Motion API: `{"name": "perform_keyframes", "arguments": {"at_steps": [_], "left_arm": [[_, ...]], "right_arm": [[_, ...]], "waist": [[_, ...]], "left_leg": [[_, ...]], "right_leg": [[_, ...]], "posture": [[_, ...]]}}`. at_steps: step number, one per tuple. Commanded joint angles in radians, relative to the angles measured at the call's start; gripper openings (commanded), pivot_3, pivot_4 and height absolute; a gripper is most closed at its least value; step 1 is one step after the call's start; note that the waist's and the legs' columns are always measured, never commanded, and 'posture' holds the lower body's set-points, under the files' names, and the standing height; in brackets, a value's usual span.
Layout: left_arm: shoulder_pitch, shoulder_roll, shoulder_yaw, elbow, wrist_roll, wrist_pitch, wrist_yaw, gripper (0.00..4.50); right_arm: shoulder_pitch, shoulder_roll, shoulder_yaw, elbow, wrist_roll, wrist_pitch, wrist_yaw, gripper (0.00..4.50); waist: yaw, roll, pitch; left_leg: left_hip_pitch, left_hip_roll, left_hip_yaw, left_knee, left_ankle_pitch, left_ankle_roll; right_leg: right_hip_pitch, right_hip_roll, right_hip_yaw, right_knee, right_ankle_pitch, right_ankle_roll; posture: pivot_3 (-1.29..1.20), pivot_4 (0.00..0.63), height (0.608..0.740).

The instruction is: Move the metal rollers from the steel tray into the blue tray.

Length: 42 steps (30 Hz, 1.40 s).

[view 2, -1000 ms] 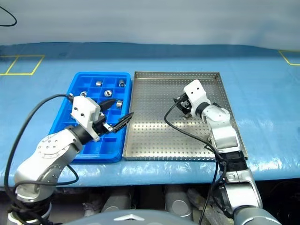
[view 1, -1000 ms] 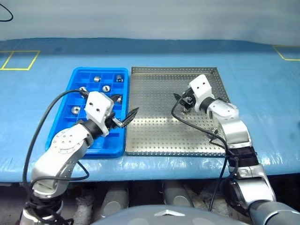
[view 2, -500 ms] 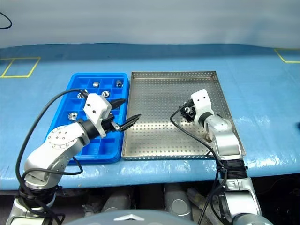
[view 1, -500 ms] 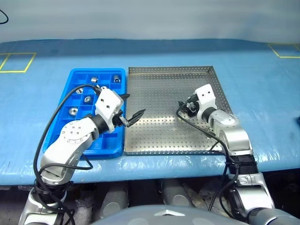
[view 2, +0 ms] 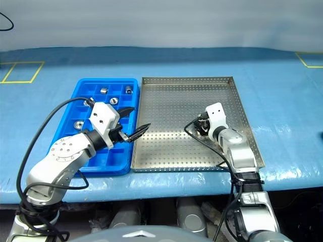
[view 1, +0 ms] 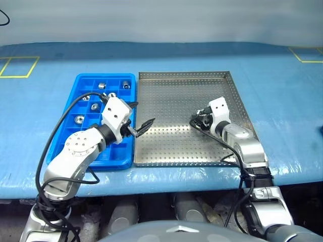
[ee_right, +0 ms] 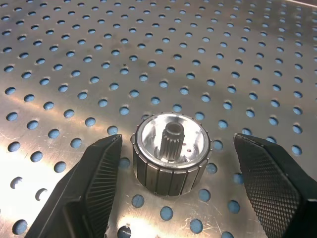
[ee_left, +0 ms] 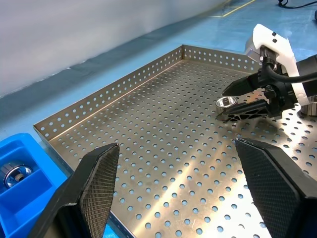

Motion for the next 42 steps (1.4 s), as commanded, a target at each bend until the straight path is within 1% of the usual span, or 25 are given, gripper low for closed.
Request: {"name": "perform_keyframes", "arguments": {"at_steps": [1,4,5,12,15,19,23,25,29,32,36,42], "left_arm": [[0.0,0.003,0.017,-0.02,0.004,-0.022,-0.004,4.08],[0.001,0.004,0.019,-0.02,0.003,-0.021,-0.004,4.08],[0.001,0.004,0.019,-0.02,0.003,-0.021,-0.004,4.08],[0.008,0.005,0.027,-0.025,-0.002,-0.019,-0.005,4.08],[0.036,0.013,0.06,-0.049,-0.017,-0.001,0.001,4.08],[0.143,0.059,0.177,-0.126,-0.027,0.039,0.016,4.08],[0.271,0.095,0.308,-0.215,-0.03,0.096,0.038,4.08],[0.311,0.101,0.351,-0.247,-0.035,0.116,0.043,4.08],[0.446,0.114,0.501,-0.328,-0.043,0.155,0.026,4.08],[0.521,0.114,0.597,-0.353,-0.039,0.175,0.027,4.08],[0.585,0.102,0.685,-0.371,-0.053,0.188,0.016,4.08],[0.627,0.081,0.712,-0.402,-0.074,0.198,0.019,4.08]], "right_arm": [[-0.004,0.0,-0.018,-0.024,0.016,0.004,-0.006,2.83],[-0.002,-0.002,-0.016,-0.039,0.018,0.002,-0.004,1.84],[-0.002,-0.003,-0.015,-0.046,0.019,0.001,-0.004,1.68],[-0.012,-0.006,-0.013,-0.082,0.034,-0.008,0.009,1.69],[-0.016,-0.014,0.013,-0.134,0.05,-0.016,0.062,1.69],[-0.05,-0.012,0.079,-0.239,0.089,-0.023,0.164,1.69],[-0.091,0.012,0.165,-0.287,0.118,-0.022,0.246,1.69],[-0.103,0.02,0.191,-0.293,0.126,-0.023,0.27,1.69],[-0.129,0.059,0.284,-0.325,0.151,-0.017,0.332,1.69],[-0.139,0.092,0.341,-0.337,0.163,-0.011,0.361,1.69],[-0.142,0.138,0.42,-0.335,0.169,-0.012,0.389,1.69],[-0.159,0.195,0.508,-0.292,0.161,-0.023,0.419,1.69]], "waist": [[0.0,0.0,0.0],[0.0,0.0,0.0],[0.001,0.0,0.0],[0.0,0.0,0.0],[-0.003,0.0,0.0],[-0.013,0.0,0.0],[-0.015,0.0,0.0],[-0.005,0.0,0.0],[0.025,-0.001,0.001],[0.04,-0.001,0.001],[0.062,-0.001,0.001],[0.075,-0.001,0.0]], "left_leg": [[0.0,0.0,0.0,0.0,0.0,0.0],[0.0,0.0,0.0,0.0,0.0,0.0],[0.0,0.0,0.0,0.0,0.0,0.0],[0.0,0.0,0.0,0.0,0.0,0.0],[0.0,0.0,0.0,0.0,0.0,0.0],[0.0,0.001,0.0,-0.001,0.0,0.0],[0.0,0.002,-0.002,-0.001,0.0,0.0],[0.0,0.002,-0.004,-0.001,0.0,0.0],[0.0,0.001,-0.006,-0.001,0.0,0.0],[0.0,0.001,-0.007,-0.002,0.0,0.0],[0.0,0.001,-0.009,-0.002,0.0,-0.001],[0.0,0.0,-0.01,-0.002,0.001,-0.002]], "right_leg": [[0.0,0.0,0.0,0.0,0.0,0.0],[0.0,0.0,0.0,0.0,0.0,0.0],[0.0,0.0,0.0,0.0,0.0,0.0],[0.0,0.0,0.0,0.0,0.0,0.0],[0.0,0.0,0.0,0.0,0.0,0.0],[-0.001,0.0,0.0,0.0,0.0,0.0],[-0.001,0.001,0.0,0.0,0.0,0.0],[-0.001,0.0,-0.001,0.0,0.0,0.0],[-0.001,-0.001,-0.002,-0.001,-0.001,-0.001],[-0.001,-0.002,-0.004,-0.001,-0.002,-0.003],[-0.001,-0.002,-0.006,0.0,-0.005,-0.008],[0.0,-0.002,-0.007,0.0,-0.006,-0.009]], "posture": [[-0.1,0.15,0.74],[-0.1,0.15,0.74],[-0.1,0.15,0.74],[-0.1,0.15,0.74],[-0.1,0.15,0.74],[-0.07,0.15,0.74],[-0.03,0.15,0.74],[-0.01,0.15,0.74],[0.04,0.15,0.74],[0.07,0.15,0.74],[0.09,0.15,0.74],[0.1,0.15,0.74]]}}
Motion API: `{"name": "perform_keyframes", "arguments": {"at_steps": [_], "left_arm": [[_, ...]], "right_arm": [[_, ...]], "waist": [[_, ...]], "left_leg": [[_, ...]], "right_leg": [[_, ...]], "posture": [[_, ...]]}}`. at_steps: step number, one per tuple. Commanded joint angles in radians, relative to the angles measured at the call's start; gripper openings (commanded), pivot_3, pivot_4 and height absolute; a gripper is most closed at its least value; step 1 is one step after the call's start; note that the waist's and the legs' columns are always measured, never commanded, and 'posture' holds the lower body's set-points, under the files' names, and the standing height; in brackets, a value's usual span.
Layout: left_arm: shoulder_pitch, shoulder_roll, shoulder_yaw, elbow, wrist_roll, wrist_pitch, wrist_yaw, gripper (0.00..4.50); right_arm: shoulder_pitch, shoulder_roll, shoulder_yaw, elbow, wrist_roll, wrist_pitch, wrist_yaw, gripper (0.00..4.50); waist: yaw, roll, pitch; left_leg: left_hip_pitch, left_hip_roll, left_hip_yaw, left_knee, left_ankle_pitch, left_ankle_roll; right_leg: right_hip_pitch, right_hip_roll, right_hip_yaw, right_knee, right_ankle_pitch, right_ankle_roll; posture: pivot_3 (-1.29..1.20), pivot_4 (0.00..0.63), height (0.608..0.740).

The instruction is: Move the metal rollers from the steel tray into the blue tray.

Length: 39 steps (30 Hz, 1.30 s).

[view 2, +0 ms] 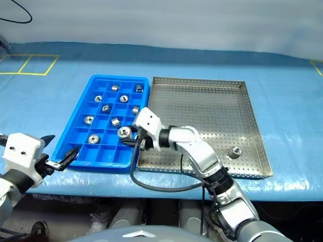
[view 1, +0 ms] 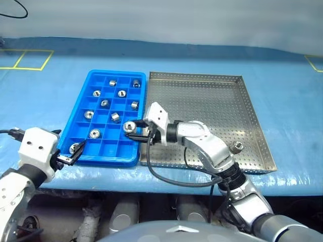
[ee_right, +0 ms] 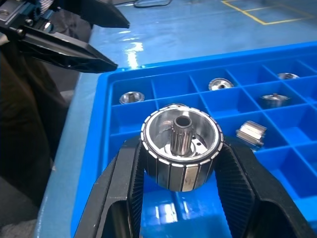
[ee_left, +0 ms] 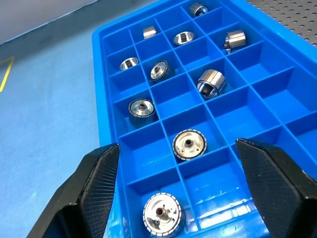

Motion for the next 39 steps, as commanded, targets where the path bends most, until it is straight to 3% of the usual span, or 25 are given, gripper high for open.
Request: {"name": "perform_keyframes", "arguments": {"at_steps": [1,11,23,31,35,39], "left_arm": [[0.01,-0.012,0.026,-0.055,-0.018,0.002,0.003,4.08],[0.005,-0.03,-0.011,-0.069,-0.03,0.009,0.034,4.08],[-0.004,-0.036,-0.04,-0.074,-0.036,0.01,0.055,4.08],[-0.023,-0.033,-0.062,-0.069,-0.037,0.012,0.059,4.08],[-0.068,-0.032,-0.098,-0.053,-0.043,0.01,0.06,4.08],[-0.18,-0.048,-0.224,-0.007,-0.051,-0.005,0.065,4.08]], "right_arm": [[-0.035,0.036,0.03,0.003,0.007,-0.021,0.019,1.69],[-0.115,0.189,0.077,0.278,-0.049,-0.108,0.004,1.69],[-0.118,0.236,0.086,0.371,-0.093,-0.128,0.022,1.69],[-0.118,0.252,0.048,0.369,-0.111,-0.163,-0.013,4.24],[-0.119,0.236,0.001,0.295,-0.104,-0.145,-0.044,4.24],[-0.091,0.153,-0.111,0.118,-0.087,-0.097,-0.098,4.24]], "waist": [[0.001,0.0,0.0],[0.005,0.0,0.0],[0.012,0.0,0.0],[0.013,0.0,0.0],[0.013,0.0,0.0],[0.018,0.0,0.0]], "left_leg": [[0.0,0.0,0.0,0.0,0.0,0.0],[0.0,0.0,-0.002,-0.001,0.001,-0.002],[0.0,0.0,-0.004,-0.003,0.001,-0.003],[0.0,0.0,-0.005,-0.003,0.002,-0.004],[0.0,0.0,-0.005,-0.003,0.002,-0.004],[-0.001,-0.001,-0.006,-0.003,0.002,-0.005]], "right_leg": [[0.0,0.0,0.0,0.0,0.0,0.0],[0.0,0.0,-0.002,0.001,0.0,-0.001],[0.0,0.0,-0.004,0.0,-0.001,-0.002],[0.0,0.0,-0.006,0.001,-0.001,-0.002],[0.0,0.0,-0.006,0.001,-0.001,-0.002],[0.001,-0.002,-0.009,0.0,-0.001,-0.001]], "posture": [[0.11,0.15,0.74],[0.13,0.15,0.74],[0.14,0.15,0.74],[0.13,0.15,0.74],[0.1,0.15,0.74],[0.04,0.15,0.74]]}}
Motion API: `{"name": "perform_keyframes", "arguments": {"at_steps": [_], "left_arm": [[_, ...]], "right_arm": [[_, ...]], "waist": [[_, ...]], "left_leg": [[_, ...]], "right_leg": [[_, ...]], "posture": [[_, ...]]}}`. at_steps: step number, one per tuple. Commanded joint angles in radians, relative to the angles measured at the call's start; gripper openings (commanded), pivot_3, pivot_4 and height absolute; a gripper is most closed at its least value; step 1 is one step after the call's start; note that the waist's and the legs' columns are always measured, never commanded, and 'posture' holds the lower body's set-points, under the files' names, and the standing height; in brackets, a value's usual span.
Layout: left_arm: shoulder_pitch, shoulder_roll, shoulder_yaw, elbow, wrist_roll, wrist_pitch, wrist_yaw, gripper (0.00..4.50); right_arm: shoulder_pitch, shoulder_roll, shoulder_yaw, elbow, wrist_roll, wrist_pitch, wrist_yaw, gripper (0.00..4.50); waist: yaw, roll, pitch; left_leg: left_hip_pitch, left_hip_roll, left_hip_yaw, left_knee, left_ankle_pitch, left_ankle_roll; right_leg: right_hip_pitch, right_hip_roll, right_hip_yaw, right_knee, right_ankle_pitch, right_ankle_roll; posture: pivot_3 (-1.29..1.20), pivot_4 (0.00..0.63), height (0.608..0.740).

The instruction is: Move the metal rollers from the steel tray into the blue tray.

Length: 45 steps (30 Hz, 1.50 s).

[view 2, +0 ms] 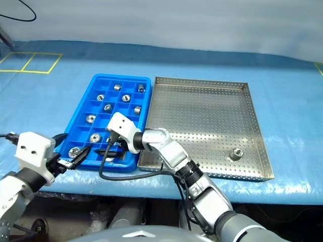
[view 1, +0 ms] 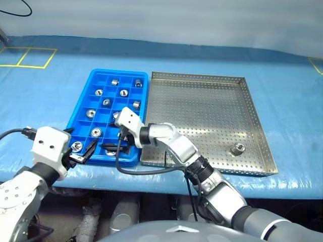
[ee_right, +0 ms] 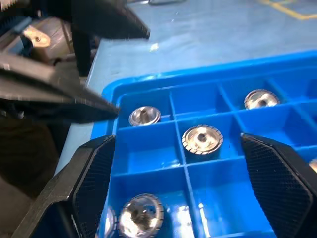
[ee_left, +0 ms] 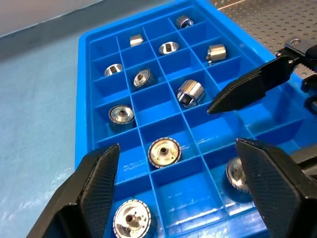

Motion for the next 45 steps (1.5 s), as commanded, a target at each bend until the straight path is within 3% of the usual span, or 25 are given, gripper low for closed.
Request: {"name": "perform_keyframes", "arguments": {"at_steps": [1,11,15,22,30,37,45], "left_arm": [[-0.075,-0.015,-0.096,0.027,-0.013,-0.023,0.013,4.08],[-0.379,-0.077,-0.428,0.256,0.028,-0.136,-0.031,4.08],[-0.458,-0.087,-0.508,0.319,0.033,-0.166,-0.065,4.08],[-0.547,-0.107,-0.61,0.419,0.029,-0.212,-0.141,4.08],[-0.575,-0.119,-0.667,0.485,0.034,-0.244,-0.196,4.08],[-0.586,-0.123,-0.679,0.501,0.049,-0.251,-0.209,4.08],[-0.567,-0.118,-0.663,0.481,0.058,-0.243,-0.199,4.08]], "right_arm": [[0.01,-0.055,-0.115,-0.172,0.03,0.036,-0.05,4.24],[0.282,-0.47,-0.417,-0.477,-0.054,0.235,-0.193,4.24],[0.392,-0.521,-0.493,-0.573,-0.035,0.307,-0.23,4.24],[0.519,-0.555,-0.537,-0.65,-0.046,0.391,-0.277,4.24],[0.61,-0.509,-0.606,-0.643,0.006,0.417,-0.309,4.24],[0.602,-0.466,-0.659,-0.57,0.064,0.403,-0.321,4.24],[0.551,-0.454,-0.63,-0.511,0.097,0.381,-0.321,4.24]], "waist": [[0.0,0.0,0.0],[-0.039,0.0,-0.001],[-0.087,0.0,0.0],[-0.152,0.0,-0.001],[-0.215,0.0,-0.001],[-0.258,0.0,-0.001],[-0.279,0.0,0.0]], "left_leg": [[0.0,0.0,-0.001,0.001,0.0,0.0],[-0.001,0.0,0.002,0.0,-0.001,0.001],[-0.001,0.001,0.008,0.0,-0.002,0.003],[0.0,0.001,0.017,0.004,-0.003,0.005],[0.0,0.001,0.019,0.004,-0.003,0.007],[-0.001,0.001,0.02,0.004,-0.003,0.007],[0.0,0.001,0.021,0.004,-0.003,0.007]], "right_leg": [[0.001,0.0,-0.001,-0.001,0.0,0.0],[-0.001,0.0,0.001,-0.001,0.001,0.001],[-0.001,0.001,0.006,0.0,0.001,0.003],[0.0,0.004,0.016,0.0,0.003,0.008],[0.0,0.005,0.018,-0.001,0.005,0.012],[0.001,0.005,0.02,0.0,0.005,0.012],[0.001,0.006,0.021,0.0,0.005,0.013]], "posture": [[0.03,0.15,0.74],[-0.16,0.15,0.74],[-0.21,0.15,0.74],[-0.27,0.15,0.74],[-0.32,0.15,0.74],[-0.32,0.15,0.74],[-0.28,0.15,0.74]]}}
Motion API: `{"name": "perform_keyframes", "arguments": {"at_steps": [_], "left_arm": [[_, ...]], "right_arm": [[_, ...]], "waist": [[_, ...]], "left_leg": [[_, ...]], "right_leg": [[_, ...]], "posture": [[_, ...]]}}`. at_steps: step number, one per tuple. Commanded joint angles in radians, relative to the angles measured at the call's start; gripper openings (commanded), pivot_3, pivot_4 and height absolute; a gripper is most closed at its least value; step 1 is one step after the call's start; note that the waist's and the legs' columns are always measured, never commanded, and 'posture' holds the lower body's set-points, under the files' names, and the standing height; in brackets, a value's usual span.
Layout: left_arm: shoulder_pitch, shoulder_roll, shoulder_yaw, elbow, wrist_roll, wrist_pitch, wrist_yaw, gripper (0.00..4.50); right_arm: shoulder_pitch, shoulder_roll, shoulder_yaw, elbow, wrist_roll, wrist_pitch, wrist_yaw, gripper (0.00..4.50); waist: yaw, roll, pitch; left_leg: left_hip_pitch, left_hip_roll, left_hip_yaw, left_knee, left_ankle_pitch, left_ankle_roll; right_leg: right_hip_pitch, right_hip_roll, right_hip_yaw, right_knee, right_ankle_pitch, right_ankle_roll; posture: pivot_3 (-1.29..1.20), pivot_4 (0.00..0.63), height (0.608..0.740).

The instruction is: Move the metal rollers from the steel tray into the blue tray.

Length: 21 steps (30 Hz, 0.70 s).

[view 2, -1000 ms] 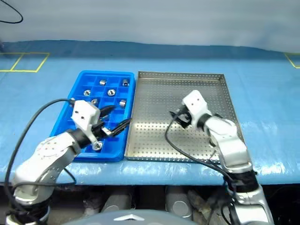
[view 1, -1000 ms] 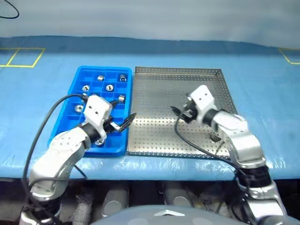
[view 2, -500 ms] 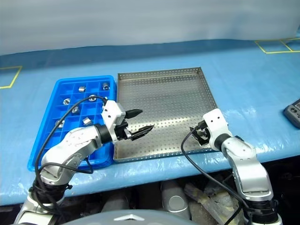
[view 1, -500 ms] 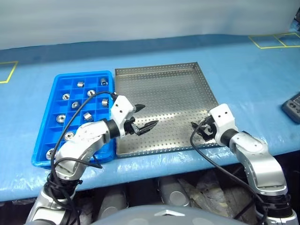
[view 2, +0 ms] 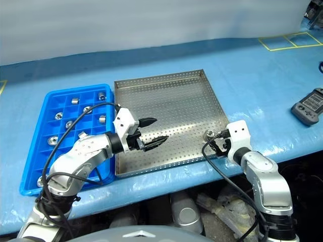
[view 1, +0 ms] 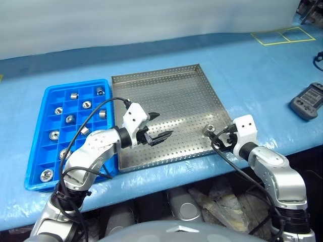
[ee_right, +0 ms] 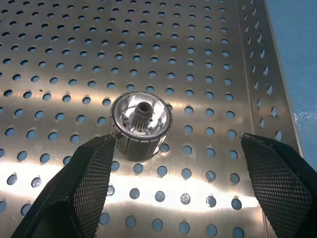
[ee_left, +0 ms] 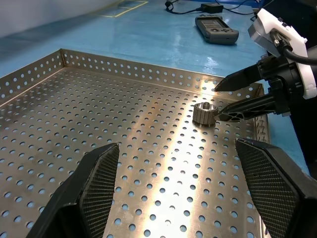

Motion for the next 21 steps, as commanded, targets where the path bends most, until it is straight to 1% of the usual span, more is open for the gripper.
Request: {"name": "perform_keyframes", "arguments": {"at_steps": [1,11,16,19,21], "left_arm": [[0.008,0.001,0.015,-0.037,0.001,-0.011,0.006,4.08],[0.028,0.004,0.025,-0.051,0.003,-0.009,0.028,4.08],[0.029,0.007,0.03,-0.054,0.003,-0.008,0.032,4.08],[0.03,0.008,0.031,-0.055,0.003,-0.007,0.034,4.08],[0.03,0.008,0.031,-0.055,0.003,-0.008,0.034,4.08]], "right_arm": [[-0.037,0.003,0.008,0.01,0.018,-0.029,0.001,4.24],[-0.091,0.01,0.055,0.068,0.04,-0.044,0.002,4.24],[-0.091,0.016,0.048,0.103,0.038,-0.04,-0.025,4.24],[-0.089,0.015,0.04,0.109,0.039,-0.033,-0.038,3.63],[-0.088,0.013,0.041,0.111,0.04,-0.036,-0.04,3.01]], "waist": [[0.0,0.0,0.0],[0.011,0.0,0.0],[0.018,0.0,0.0],[0.025,0.0,0.0],[0.031,0.0,0.0]], "left_leg": [[0.0,0.0,0.0,0.0,0.0,0.0],[0.0,0.0,0.001,0.0,0.0,0.001],[0.0,0.0,0.002,0.0,-0.001,0.001],[0.0,0.0,0.002,0.0,-0.001,0.001],[0.0,0.0,0.002,0.0,-0.001,0.001]], "right_leg": [[0.0,0.0,0.0,0.0,0.0,0.0],[-0.001,0.001,0.003,0.0,0.0,0.001],[-0.001,0.001,0.004,0.0,0.0,0.002],[-0.001,0.001,0.004,0.0,0.0,0.002],[-0.001,0.001,0.004,0.0,0.0,0.002]], "posture": [[-0.28,0.15,0.74],[-0.26,0.15,0.74],[-0.26,0.15,0.74],[-0.26,0.15,0.74],[-0.26,0.15,0.74]]}}
